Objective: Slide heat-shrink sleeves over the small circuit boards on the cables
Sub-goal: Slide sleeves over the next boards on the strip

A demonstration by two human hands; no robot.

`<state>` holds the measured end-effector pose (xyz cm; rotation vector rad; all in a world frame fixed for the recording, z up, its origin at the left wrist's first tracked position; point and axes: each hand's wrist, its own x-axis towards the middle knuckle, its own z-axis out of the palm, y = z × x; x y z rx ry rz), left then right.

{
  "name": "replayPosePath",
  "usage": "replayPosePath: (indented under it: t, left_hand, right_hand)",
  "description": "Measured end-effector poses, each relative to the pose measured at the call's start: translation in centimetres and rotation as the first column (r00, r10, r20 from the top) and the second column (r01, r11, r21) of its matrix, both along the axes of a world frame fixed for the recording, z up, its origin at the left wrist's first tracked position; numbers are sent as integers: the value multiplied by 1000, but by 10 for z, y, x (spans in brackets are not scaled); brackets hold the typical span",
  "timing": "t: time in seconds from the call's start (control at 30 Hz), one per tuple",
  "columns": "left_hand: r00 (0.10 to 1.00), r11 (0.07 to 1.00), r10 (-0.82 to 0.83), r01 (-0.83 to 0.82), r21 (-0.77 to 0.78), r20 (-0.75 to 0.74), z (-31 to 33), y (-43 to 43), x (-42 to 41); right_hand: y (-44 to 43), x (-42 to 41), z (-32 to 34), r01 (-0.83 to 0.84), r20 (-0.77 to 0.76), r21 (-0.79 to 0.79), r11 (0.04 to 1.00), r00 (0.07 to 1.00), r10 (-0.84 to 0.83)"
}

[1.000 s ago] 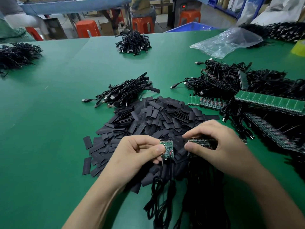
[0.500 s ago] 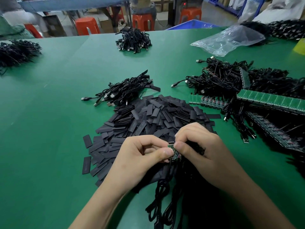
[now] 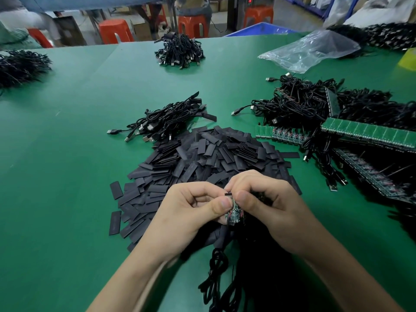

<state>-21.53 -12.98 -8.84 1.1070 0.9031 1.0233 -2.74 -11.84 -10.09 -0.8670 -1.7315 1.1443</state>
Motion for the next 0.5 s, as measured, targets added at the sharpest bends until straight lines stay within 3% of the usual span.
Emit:
replayPosePath:
  t: [0.13,0.23,0.37,0.5]
  left_hand:
    - [999,999,-22,23,-26,27,0,1,-1]
    - [1000,1000,-10,11,-15,23,3,2,-4]
    - [994,993,110,-110,51,1,3,7,-14]
    - [979,972,162,-137,189,-127,3,8,-15]
  right_hand:
    - [2,1,3,-17,-20,-16,1000,1000,17]
    - [6,12,0,38,160,-16,999,986,-35]
    - [9,23,-8,112,489,323,940,830,-267]
    - [13,25,-7,145,574,465,873,701,-422]
